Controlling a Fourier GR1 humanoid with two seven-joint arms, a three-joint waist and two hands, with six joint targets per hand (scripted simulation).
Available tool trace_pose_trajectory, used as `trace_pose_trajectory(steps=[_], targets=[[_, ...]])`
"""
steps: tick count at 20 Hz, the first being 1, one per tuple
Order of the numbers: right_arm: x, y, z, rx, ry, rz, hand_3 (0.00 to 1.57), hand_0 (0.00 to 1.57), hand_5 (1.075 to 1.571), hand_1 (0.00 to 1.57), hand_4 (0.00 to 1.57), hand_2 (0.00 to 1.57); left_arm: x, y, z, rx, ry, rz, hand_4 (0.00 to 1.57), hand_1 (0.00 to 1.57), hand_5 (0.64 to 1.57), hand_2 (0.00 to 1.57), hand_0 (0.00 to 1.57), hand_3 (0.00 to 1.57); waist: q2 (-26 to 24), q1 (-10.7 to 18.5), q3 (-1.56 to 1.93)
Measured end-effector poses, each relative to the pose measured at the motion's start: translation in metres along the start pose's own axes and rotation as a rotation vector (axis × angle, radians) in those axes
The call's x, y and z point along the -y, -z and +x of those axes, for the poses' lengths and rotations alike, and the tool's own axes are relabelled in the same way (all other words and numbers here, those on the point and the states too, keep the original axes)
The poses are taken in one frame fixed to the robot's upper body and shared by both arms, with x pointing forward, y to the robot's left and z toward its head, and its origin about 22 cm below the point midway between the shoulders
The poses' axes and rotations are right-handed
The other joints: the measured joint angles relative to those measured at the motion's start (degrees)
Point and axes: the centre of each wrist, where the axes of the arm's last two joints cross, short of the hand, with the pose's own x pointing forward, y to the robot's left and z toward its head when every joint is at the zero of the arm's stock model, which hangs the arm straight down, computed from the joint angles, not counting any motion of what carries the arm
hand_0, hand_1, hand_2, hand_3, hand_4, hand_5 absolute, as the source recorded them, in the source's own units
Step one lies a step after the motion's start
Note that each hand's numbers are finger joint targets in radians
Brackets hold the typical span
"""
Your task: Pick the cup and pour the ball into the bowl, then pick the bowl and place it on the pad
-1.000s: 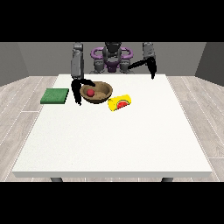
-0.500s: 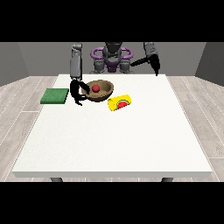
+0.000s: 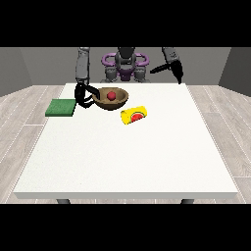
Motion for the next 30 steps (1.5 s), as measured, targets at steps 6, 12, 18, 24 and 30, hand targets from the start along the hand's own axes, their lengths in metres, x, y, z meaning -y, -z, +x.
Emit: trace_pose_trajectory(steps=[6,12,18,24,30], targets=[[0.025,0.006,0.037,-0.031,0.009,0.025,1.57,1.57,1.565,1.57,1.06,1.57,-0.018,-0.008,-0.016,-0.038,0.016,0.045,0.00,0.00,1.570,0.00,0.00,0.00,-1.57,-2.63,0.10],[0.073,0.002,0.043,0.000,0.032,0.019,1.57,1.57,1.559,1.57,1.06,1.57,-0.023,-0.011,-0.020,-0.029,0.030,0.081,0.00,0.00,1.566,0.00,0.00,0.00,-0.18,-4.55,0.12],[0.113,-0.005,0.053,0.049,0.074,0.029,1.57,1.57,1.562,1.57,1.06,1.57,-0.016,-0.012,-0.026,0.019,0.043,0.111,0.00,0.00,1.565,0.00,0.00,0.00,3.34,-6.03,0.15],[0.180,-0.016,0.076,0.175,0.156,-0.024,1.34,1.57,1.567,1.57,1.01,1.57,0.015,0.005,0.013,0.189,0.056,0.105,0.00,0.00,1.564,0.00,0.00,0.00,12.32,-3.05,0.22],[0.226,-0.032,0.083,0.287,0.121,-0.075,0.00,1.57,1.569,1.57,1.03,1.57,0.008,0.017,0.054,0.297,0.064,0.123,0.00,0.00,1.563,0.00,0.00,0.00,18.27,-1.81,0.27]])
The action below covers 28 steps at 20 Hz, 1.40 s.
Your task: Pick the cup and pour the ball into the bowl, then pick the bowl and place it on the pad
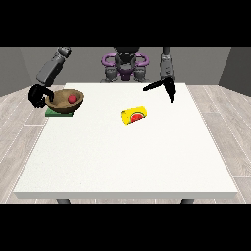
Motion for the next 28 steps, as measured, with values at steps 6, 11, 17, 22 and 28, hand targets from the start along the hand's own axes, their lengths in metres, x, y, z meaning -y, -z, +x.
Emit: trace_pose_trajectory(steps=[6,11,17,22,28], targets=[[0.023,-0.002,0.019,0.072,-0.027,-0.027,0.20,1.57,1.570,1.57,1.04,1.57,0.000,-0.001,0.029,0.066,0.011,0.015,0.00,0.00,1.564,0.00,0.00,0.00,3.63,0.25,0.00],[0.028,0.000,0.029,0.082,-0.004,-0.030,0.00,1.57,1.569,1.57,0.84,1.57,-0.007,0.000,0.040,0.079,0.014,0.022,0.00,0.00,1.565,0.00,0.00,0.00,4.27,-0.17,-0.02],[0.039,-0.001,0.042,0.040,0.036,-0.030,0.81,1.57,1.571,1.57,0.74,1.57,-0.009,-0.008,0.047,0.054,-0.004,0.013,0.00,0.00,1.566,0.00,0.00,0.00,2.53,-0.37,-0.05],[0.038,-0.004,0.032,0.008,0.003,-0.023,0.92,1.57,1.568,1.57,0.70,1.57,-0.013,-0.014,0.043,0.050,-0.016,0.007,0.00,0.00,1.566,0.00,0.00,0.00,2.20,-0.05,-0.08],[0.037,-0.006,0.022,-0.041,-0.082,-0.035,1.15,1.57,1.554,1.57,0.00,1.49,-0.010,-0.017,0.052,0.057,-0.018,0.007,0.00,0.00,1.565,0.00,0.00,0.00,2.51,-0.06,-0.06]])
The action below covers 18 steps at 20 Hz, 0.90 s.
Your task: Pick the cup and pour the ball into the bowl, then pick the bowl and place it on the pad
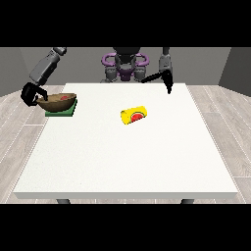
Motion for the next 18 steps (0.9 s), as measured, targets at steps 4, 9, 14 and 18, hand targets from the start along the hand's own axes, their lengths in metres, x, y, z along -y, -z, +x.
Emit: trace_pose_trajectory(steps=[4,9,14,18], targets=[[0.019,-0.004,0.021,0.004,-0.065,-0.090,0.43,0.18,1.489,0.18,0.00,0.47,-0.004,0.002,0.008,0.027,-0.002,0.005,0.00,0.00,1.565,0.00,0.00,0.00,1.47,0.28,-0.01],[0.031,-0.008,0.034,0.019,-0.118,-0.132,0.21,0.00,1.481,0.00,0.00,0.37,-0.016,0.000,0.017,0.027,0.003,0.023,0.00,0.00,1.566,0.00,0.00,0.00,1.73,-0.15,0.01],[0.035,-0.007,0.049,0.017,-0.123,-0.137,0.06,0.00,1.493,0.00,0.00,0.26,-0.016,-0.003,0.017,0.015,-0.003,0.030,0.00,0.00,1.569,0.00,0.00,0.00,1.00,-0.68,-0.01],[0.047,-0.010,0.076,0.030,-0.120,-0.110,0.29,0.00,1.503,0.00,0.00,0.19,-0.014,-0.006,0.010,-0.022,-0.015,0.030,0.00,0.00,1.569,0.00,0.00,0.00,-1.02,-1.73,0.00]])
